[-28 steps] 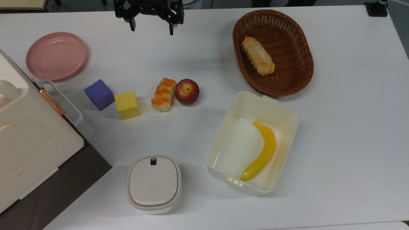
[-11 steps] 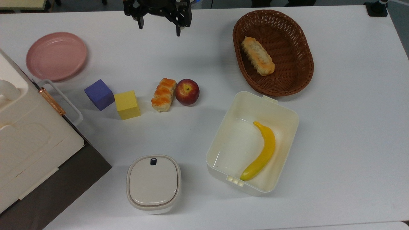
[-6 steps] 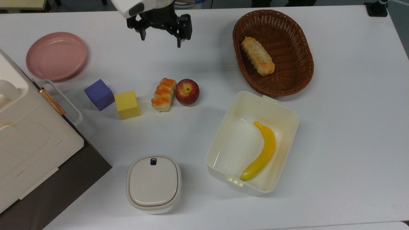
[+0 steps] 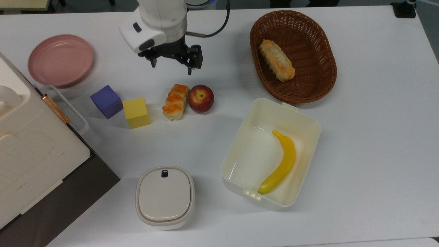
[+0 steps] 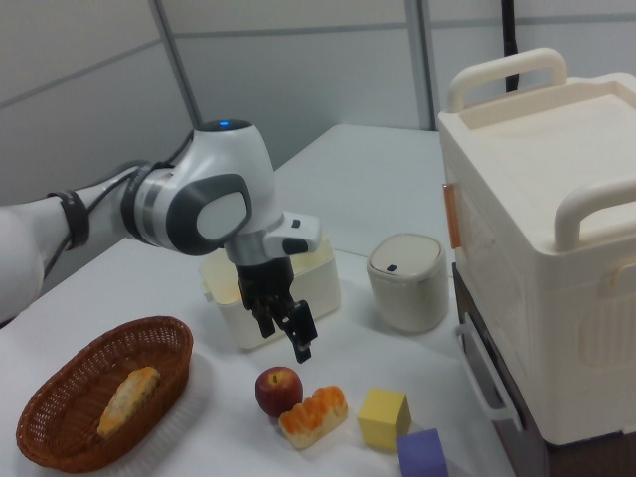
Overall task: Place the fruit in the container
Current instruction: 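Move the open gripper toward the red apple beside the bread roll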
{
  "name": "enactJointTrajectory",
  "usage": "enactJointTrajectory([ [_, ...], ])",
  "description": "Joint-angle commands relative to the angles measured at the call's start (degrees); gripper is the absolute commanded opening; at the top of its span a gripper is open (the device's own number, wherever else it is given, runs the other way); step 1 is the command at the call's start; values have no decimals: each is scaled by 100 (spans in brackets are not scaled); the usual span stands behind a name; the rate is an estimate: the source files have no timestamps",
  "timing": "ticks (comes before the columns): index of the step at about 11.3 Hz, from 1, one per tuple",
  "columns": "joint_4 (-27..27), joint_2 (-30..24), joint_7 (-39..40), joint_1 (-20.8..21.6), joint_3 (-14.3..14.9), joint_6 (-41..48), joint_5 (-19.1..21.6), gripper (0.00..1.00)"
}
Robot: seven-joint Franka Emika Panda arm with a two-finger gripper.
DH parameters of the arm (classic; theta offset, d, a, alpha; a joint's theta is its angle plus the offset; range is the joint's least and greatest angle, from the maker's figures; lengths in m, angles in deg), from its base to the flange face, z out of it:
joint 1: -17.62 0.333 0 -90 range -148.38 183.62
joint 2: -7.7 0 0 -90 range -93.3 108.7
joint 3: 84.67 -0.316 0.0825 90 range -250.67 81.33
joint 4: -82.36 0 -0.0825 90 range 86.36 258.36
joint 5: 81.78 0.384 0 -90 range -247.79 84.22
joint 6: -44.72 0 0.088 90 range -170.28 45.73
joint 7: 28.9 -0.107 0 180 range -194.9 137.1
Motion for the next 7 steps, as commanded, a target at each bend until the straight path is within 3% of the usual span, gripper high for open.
enactJointTrajectory([
  [1,122,181,-142,108,4,-218,-60,100],
  [4,148,409,-133,126,-258,-219,-60,100],
  [7,157,761,-142,291,-313,-306,-69,100],
])
